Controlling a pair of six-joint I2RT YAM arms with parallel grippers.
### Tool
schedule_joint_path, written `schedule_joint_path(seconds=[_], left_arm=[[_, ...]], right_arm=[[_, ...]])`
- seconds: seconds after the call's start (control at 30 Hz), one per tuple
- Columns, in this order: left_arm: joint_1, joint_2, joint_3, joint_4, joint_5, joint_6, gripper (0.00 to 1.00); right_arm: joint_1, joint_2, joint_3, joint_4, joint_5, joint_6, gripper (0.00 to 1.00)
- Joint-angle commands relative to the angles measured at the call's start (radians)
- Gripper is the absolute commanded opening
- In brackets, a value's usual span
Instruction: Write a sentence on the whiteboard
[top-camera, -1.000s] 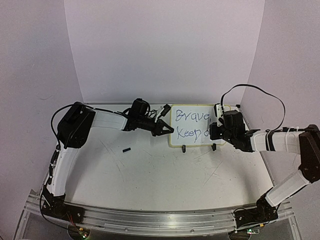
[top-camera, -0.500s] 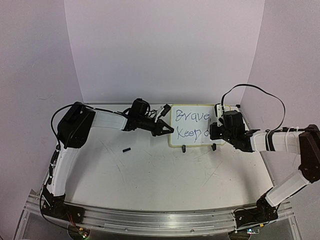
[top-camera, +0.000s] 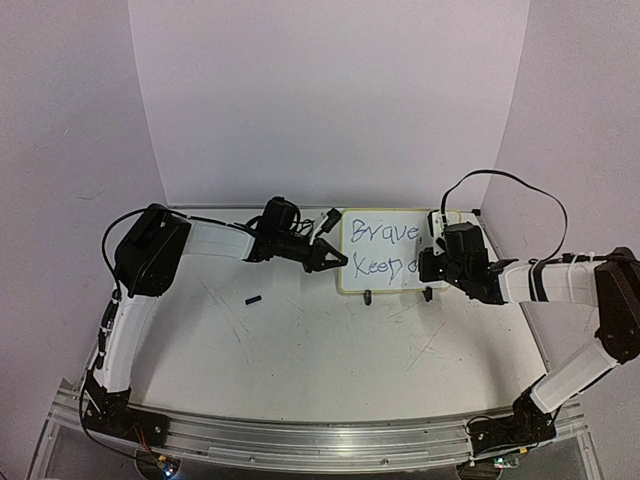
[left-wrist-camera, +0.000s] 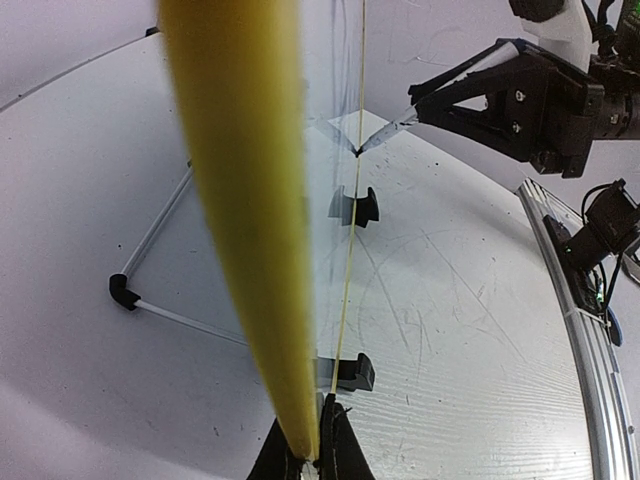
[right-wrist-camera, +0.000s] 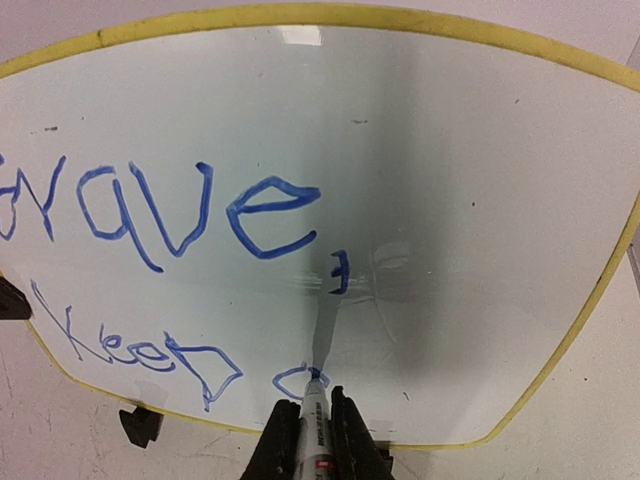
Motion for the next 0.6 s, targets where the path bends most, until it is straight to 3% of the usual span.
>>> schedule_joint_path(seconds=[0.0, 0.17, 0.57], left_arm=[[0.013, 0.049, -0.004, -0.139, -0.168, 0.076, 0.0], [0.012, 0.05, -0.005, -0.139, -0.168, 0.077, 0.0], [0.013, 0.047, -0.001, -0.139, -0.165, 0.076, 0.0]], right_arm=[[-0.008, 0.04, -0.01, -0.003, 0.017, 0.015, 0.0], [-0.008, 0.007, -0.021, -0.003, 0.051, 0.004, 0.0], [-0.005, 0.103, -0.008, 0.034, -0.041, 0.028, 0.0]])
